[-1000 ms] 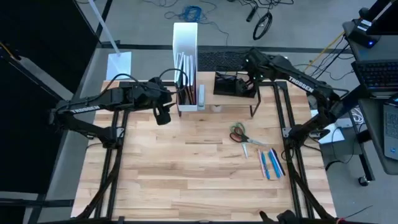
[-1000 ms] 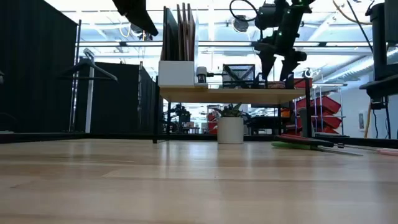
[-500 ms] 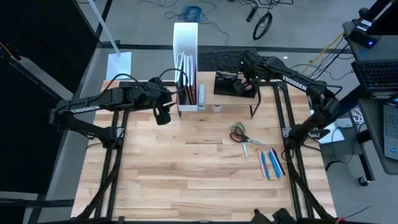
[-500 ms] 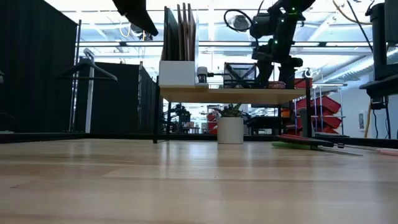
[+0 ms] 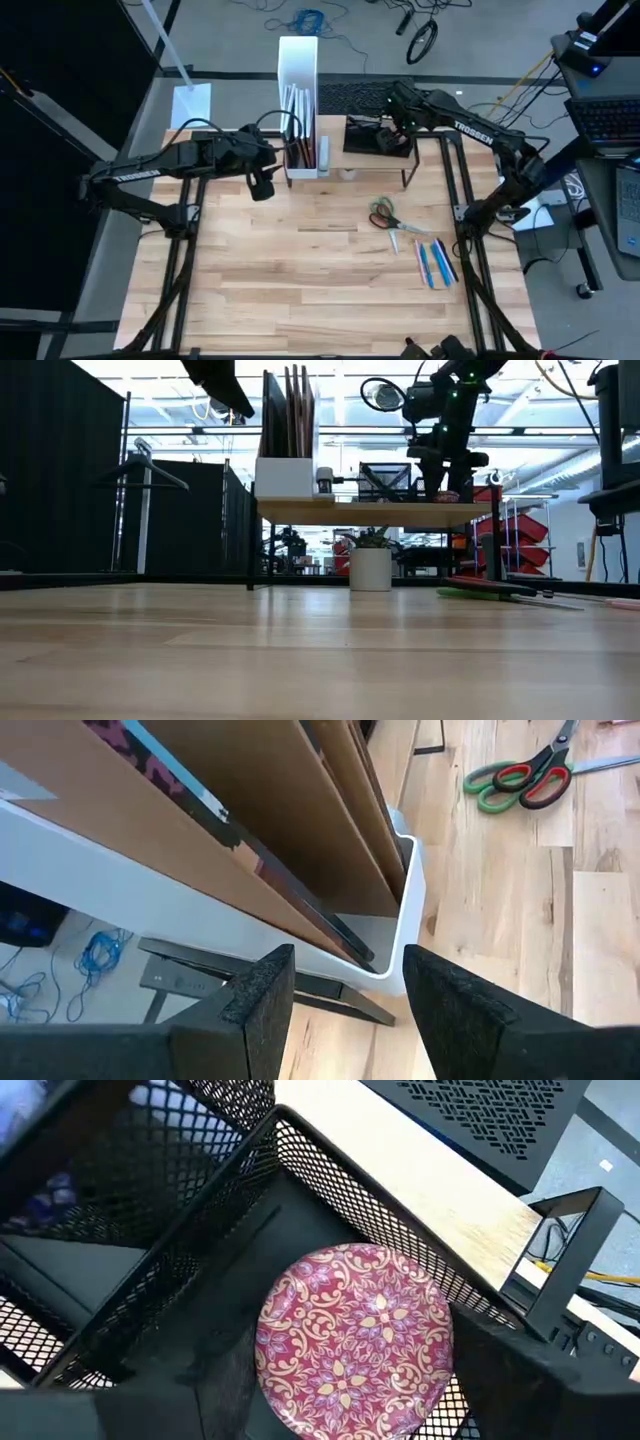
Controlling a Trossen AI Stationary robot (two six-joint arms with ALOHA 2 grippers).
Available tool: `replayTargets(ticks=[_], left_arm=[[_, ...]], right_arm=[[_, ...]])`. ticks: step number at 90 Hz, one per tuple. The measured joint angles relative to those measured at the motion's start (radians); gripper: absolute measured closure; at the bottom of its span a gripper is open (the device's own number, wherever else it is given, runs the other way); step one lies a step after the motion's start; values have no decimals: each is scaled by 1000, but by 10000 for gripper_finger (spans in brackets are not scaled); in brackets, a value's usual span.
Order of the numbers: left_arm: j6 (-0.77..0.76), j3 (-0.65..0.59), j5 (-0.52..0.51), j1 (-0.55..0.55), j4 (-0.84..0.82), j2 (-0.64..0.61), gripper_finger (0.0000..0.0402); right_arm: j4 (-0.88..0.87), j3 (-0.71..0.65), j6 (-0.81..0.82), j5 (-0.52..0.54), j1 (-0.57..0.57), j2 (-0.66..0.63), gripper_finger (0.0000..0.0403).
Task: Stock shelves
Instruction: Remove the red scented candle from the desk organizer on the shelf
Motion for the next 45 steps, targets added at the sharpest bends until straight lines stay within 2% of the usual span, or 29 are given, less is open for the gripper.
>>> replayTargets(ticks=[6, 28, 37, 45], left_arm=[[0, 0, 0, 0, 0, 0, 226], [0, 0, 0, 0, 0, 0, 226], [0, 0, 0, 0, 0, 0, 226], [0, 0, 0, 0, 0, 0, 226]], right_arm=[[0, 0, -1, -3, 0, 0, 131], [-6, 0, -5, -18, 3, 0, 38], [-6, 0, -5, -17, 8, 0, 31], [-6, 0, -8, -16, 15, 0, 41]])
